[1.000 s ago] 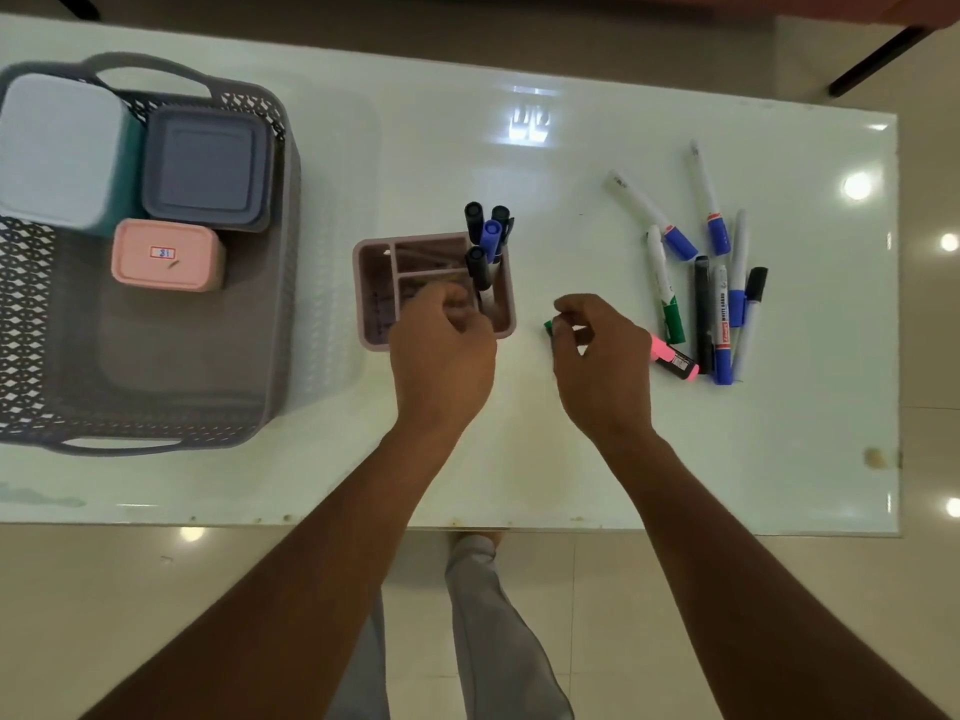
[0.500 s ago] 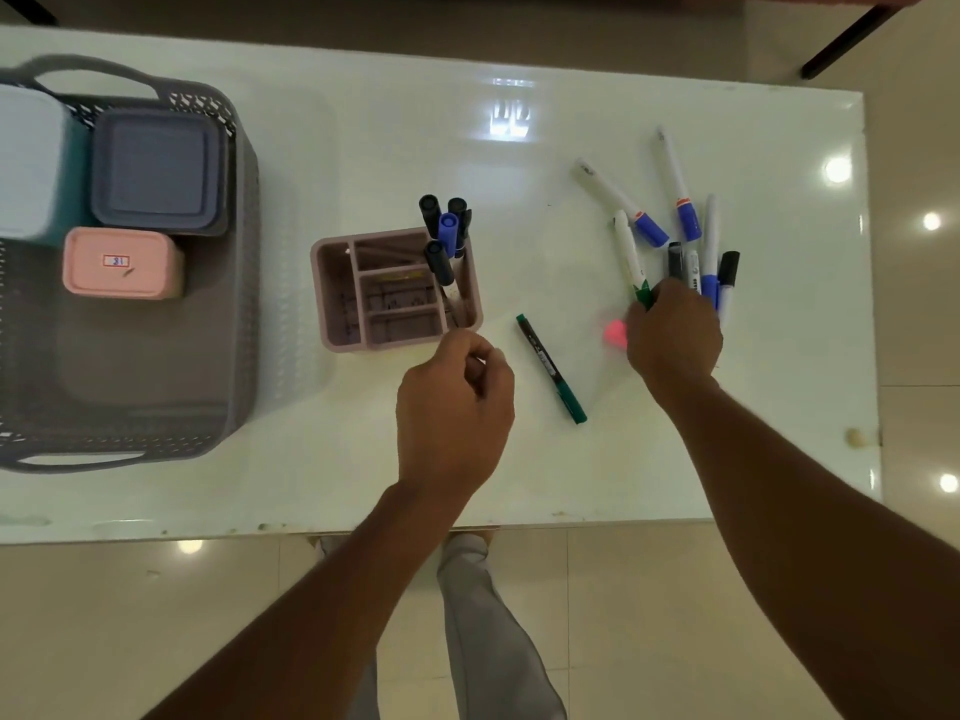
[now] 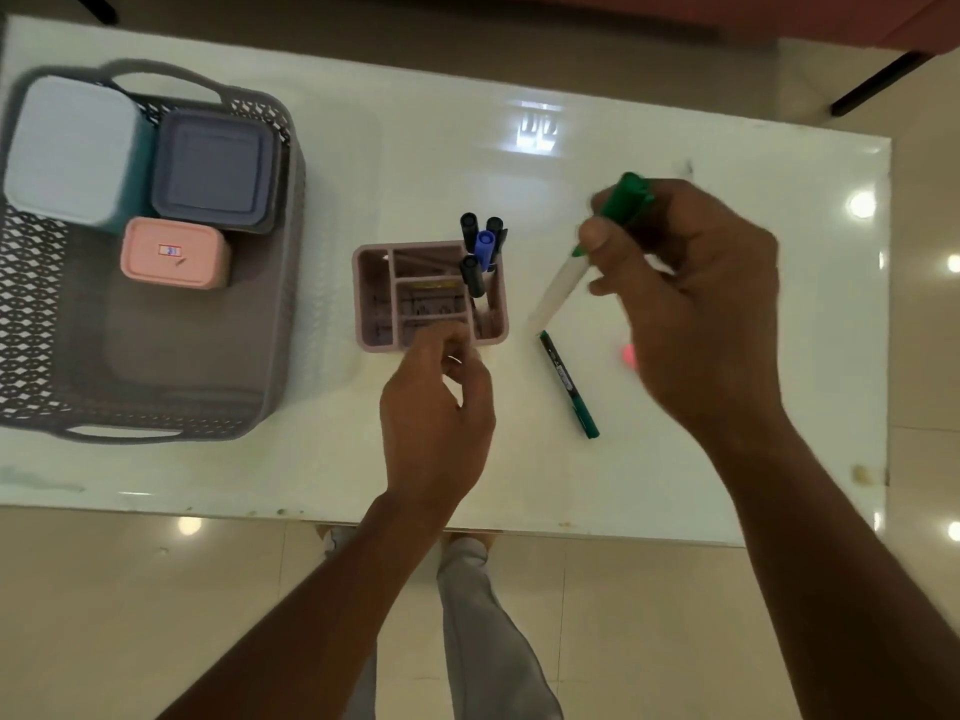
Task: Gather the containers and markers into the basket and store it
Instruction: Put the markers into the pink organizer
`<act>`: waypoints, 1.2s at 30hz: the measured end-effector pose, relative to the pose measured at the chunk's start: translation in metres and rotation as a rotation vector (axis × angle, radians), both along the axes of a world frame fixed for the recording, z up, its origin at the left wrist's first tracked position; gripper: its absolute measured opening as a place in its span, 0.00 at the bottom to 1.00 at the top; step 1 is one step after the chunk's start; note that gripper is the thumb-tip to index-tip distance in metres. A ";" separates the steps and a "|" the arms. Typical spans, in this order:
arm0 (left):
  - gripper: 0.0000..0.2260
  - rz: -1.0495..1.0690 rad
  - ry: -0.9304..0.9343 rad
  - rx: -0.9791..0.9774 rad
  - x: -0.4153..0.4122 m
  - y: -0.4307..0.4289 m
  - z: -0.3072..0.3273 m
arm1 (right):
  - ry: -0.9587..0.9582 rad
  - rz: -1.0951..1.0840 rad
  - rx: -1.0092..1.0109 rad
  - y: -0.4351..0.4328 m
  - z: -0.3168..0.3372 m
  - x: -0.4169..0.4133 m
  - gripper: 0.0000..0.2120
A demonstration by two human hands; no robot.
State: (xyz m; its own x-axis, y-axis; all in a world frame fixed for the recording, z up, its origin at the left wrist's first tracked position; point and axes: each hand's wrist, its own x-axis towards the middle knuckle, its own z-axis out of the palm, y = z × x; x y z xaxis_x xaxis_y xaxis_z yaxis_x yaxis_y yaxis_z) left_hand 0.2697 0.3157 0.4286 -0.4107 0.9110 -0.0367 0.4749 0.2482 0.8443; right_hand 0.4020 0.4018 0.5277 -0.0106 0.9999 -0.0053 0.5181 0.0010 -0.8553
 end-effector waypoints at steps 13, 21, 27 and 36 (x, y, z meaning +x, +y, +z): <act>0.29 -0.022 -0.105 -0.157 -0.099 0.033 -0.023 | -0.174 0.188 -0.124 0.018 -0.072 -0.151 0.13; 0.26 -0.162 -0.188 -0.159 -0.111 0.043 -0.021 | -0.229 -0.048 -0.133 0.000 -0.083 -0.137 0.11; 0.28 -0.113 -0.071 -0.213 -0.110 0.039 -0.017 | -0.097 -0.324 -0.071 -0.042 -0.086 -0.092 0.07; 0.14 -0.116 0.057 -0.175 -0.105 0.080 -0.029 | -0.473 -0.295 -0.496 -0.064 -0.145 0.033 0.13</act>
